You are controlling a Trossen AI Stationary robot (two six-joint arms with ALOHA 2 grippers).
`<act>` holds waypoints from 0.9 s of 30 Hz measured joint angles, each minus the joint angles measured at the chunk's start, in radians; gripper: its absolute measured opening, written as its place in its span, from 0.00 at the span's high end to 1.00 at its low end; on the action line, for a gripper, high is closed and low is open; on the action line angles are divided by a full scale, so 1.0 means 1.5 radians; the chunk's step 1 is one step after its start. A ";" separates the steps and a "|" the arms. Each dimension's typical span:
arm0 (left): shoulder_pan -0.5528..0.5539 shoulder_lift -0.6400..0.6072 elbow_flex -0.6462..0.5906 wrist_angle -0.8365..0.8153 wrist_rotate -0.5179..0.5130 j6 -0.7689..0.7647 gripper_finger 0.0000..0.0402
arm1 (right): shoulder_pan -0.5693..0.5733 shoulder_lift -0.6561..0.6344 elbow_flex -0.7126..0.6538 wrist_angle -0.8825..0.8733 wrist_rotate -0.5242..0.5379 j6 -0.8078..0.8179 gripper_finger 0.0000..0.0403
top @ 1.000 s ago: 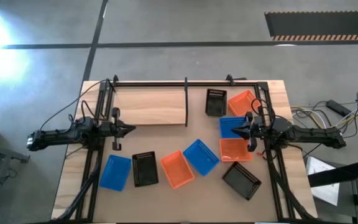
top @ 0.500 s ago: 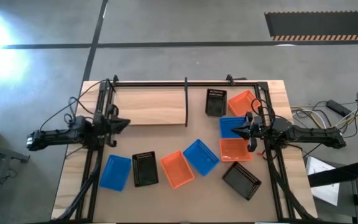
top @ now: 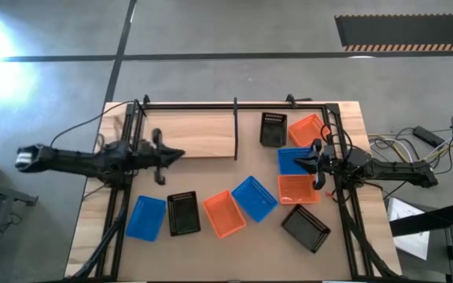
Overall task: Stack baskets on shelf by color
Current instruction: Put the bottom left black basket on the shelf
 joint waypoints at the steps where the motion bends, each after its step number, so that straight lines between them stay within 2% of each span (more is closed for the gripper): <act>1: -0.013 0.043 0.037 -0.038 -0.013 0.008 1.00 | 0.000 0.002 0.000 0.000 0.013 -0.006 0.98; 3: -0.044 0.117 0.118 -0.138 -0.055 0.016 1.00 | 0.000 0.002 0.000 -0.001 0.039 -0.006 0.98; 5: -0.081 0.192 0.201 -0.287 -0.119 0.002 1.00 | 0.000 0.002 0.000 0.001 0.055 -0.010 0.98; 8: -0.147 0.296 0.340 -0.483 -0.207 -0.069 1.00 | 0.000 0.002 0.000 0.001 0.056 -0.020 0.98; 10: -0.191 0.363 0.427 -0.613 -0.233 -0.132 1.00 | 0.000 0.005 0.000 0.000 0.056 -0.021 0.98; 14: -0.280 0.482 0.587 -0.794 -0.236 -0.268 1.00 | 0.000 0.009 0.000 0.002 0.061 -0.029 0.98; 18: -0.356 0.576 0.714 -0.906 -0.231 -0.379 1.00 | 0.000 0.012 0.000 0.000 0.067 -0.029 0.98; 23: -0.416 0.661 0.807 -0.980 -0.191 -0.497 0.99 | 0.000 0.012 0.000 0.000 0.067 -0.029 0.98; 27: -0.440 0.703 0.835 -1.015 -0.149 -0.592 0.92 | 0.000 0.012 0.000 -0.003 0.067 -0.029 0.98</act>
